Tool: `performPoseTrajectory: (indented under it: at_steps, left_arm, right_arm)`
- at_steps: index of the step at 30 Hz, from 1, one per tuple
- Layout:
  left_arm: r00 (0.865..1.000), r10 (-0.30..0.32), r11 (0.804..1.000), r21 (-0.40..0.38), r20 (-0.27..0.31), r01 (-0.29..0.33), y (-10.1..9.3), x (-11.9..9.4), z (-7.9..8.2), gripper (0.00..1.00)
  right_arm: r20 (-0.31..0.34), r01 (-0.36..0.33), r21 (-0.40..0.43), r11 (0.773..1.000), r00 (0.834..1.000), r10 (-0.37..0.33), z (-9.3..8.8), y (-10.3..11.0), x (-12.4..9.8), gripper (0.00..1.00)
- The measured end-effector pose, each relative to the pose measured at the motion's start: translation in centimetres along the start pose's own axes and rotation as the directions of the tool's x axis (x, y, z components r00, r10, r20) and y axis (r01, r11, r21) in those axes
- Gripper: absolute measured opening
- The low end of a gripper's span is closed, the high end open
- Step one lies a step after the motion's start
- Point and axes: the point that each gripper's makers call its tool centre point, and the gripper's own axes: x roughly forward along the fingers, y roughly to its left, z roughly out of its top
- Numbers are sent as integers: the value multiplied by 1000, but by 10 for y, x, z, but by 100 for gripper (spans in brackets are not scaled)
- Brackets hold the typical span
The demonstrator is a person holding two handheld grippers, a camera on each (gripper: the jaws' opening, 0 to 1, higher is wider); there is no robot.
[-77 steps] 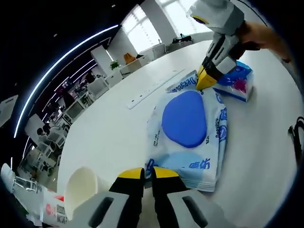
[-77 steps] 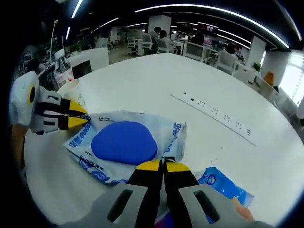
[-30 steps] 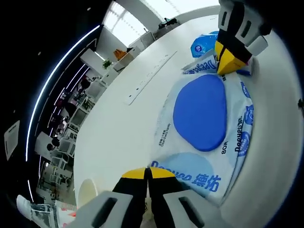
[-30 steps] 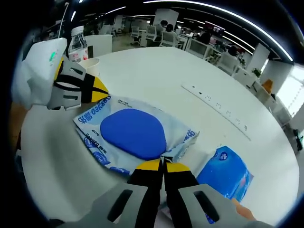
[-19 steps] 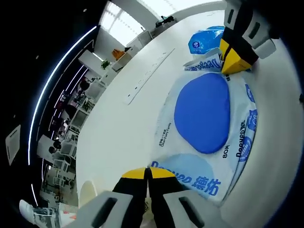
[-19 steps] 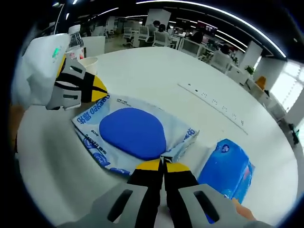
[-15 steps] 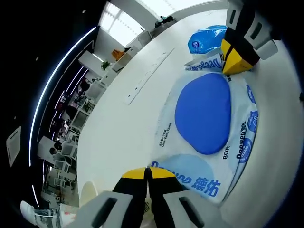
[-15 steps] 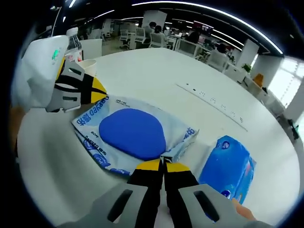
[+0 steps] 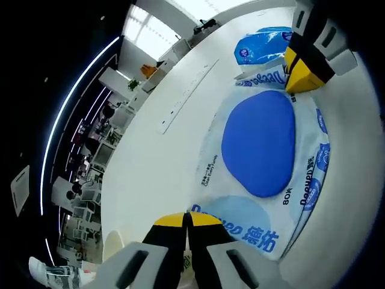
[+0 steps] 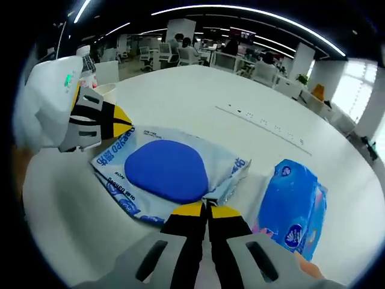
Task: Arrange the tabletop items into an orderly group along one side of the table until the central work area is clear of visible clutter.
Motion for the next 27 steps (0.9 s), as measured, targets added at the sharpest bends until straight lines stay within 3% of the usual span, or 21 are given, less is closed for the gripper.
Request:
performPoseTrajectory:
  at_steps: [9, 16, 23, 27]
  left_arm:
    - [1000, 8, 1000, 23, 2, -8, -4, 1, 4, 0]
    - [1000, 14, 1000, 27, 5, -14, -2, 1, 6, 0]
    - [1000, 16, 998, 63, -12, -15, 0, 0, 5, 0]
    - [999, 35, 996, 81, -20, -33, 6, 0, 3, 7]
  right_arm:
    - [22, -34, 111, 993, 999, 32, -5, -1, 1, 1]
    - [8, -67, 118, 991, 998, 67, -9, 2, -2, 6]
    - [8, -50, 96, 994, 999, 49, -10, 0, -7, 12]
    - [9, -55, 110, 992, 998, 55, -11, -2, -10, 15]
